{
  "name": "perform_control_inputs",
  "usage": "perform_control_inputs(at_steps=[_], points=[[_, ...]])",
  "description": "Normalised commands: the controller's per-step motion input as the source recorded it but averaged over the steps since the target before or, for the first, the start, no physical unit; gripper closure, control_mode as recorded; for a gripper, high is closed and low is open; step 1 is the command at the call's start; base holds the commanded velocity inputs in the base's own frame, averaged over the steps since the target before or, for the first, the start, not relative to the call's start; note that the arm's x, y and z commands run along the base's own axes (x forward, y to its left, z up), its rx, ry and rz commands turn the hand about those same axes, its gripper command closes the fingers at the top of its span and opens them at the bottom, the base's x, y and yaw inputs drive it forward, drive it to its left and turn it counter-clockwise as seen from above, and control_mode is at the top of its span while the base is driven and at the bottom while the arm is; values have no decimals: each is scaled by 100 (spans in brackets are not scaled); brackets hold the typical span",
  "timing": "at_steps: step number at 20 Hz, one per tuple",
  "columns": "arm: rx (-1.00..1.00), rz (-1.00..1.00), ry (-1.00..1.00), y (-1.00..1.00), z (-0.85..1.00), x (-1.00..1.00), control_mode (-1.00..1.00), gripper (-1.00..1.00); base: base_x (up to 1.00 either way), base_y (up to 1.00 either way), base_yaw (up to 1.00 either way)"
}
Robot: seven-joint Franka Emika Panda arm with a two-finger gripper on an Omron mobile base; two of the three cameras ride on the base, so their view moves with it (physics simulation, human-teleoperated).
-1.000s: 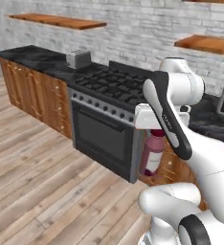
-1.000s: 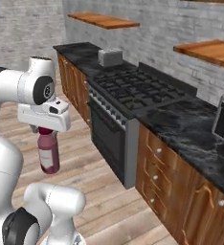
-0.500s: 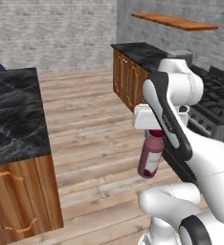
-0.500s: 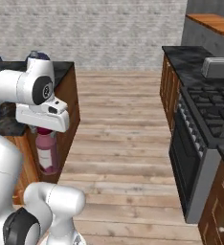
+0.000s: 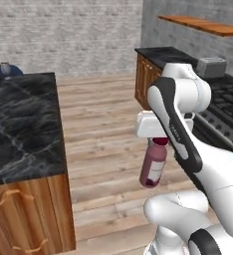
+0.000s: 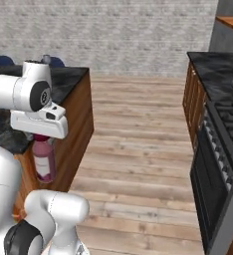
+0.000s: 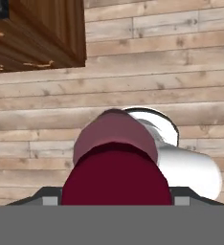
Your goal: There is a wine glass and glass cup on the dining counter. Place the wine bottle next to the wine glass and the juice bottle next to the glass cup.
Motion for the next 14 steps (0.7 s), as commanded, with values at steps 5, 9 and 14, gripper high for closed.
perform_control_inputs(at_steps=[5,9,14], points=[[0,0,0,0,0,0,100,100,91,-17,0],[0,0,0,0,0,0,100,100,91,-18,0],[0,0,0,0,0,0,100,100,89,-19,1]])
